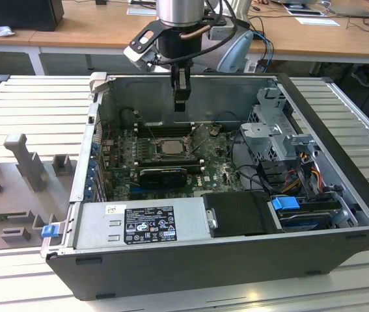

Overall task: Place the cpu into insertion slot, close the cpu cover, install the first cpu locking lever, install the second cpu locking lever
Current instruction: 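Close the cpu cover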

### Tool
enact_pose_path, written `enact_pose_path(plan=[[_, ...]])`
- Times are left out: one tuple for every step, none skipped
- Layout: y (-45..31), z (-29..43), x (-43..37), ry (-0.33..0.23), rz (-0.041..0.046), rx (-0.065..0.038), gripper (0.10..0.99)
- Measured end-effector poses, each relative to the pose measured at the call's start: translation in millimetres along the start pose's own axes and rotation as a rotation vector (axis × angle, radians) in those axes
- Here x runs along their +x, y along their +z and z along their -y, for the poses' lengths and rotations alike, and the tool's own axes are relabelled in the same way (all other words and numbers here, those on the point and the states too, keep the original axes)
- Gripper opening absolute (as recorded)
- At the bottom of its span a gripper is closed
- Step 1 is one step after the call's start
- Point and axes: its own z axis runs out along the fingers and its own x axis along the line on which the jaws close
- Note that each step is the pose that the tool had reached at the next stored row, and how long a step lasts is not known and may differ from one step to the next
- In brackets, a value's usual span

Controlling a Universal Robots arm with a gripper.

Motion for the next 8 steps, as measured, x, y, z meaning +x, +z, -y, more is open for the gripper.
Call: enact_pose_path(plan=[[-5.4,-0.3,0.0,0.0,0.0,0.0,0.106],[-10.0,-0.6,0.0,0.0,0.0,0.0,0.106],[-12.3,-0.7,0.0,0.0,0.0001,0.0,0.106],[-12.5,-0.8,0.0,0.0,-0.0002,0.0,0.106],[-12.4,-3.2,-0.1,0.0,-0.0006,0.003,0.106],[-12.4,-5.0,-0.1,0.0,-0.0005,0.003,0.106],[-12.3,-6.6,0.0,0.0,-0.0005,0.004,0.106],[-12.2,-7.8,0.0,0.0,-0.0005,0.004,0.106]])
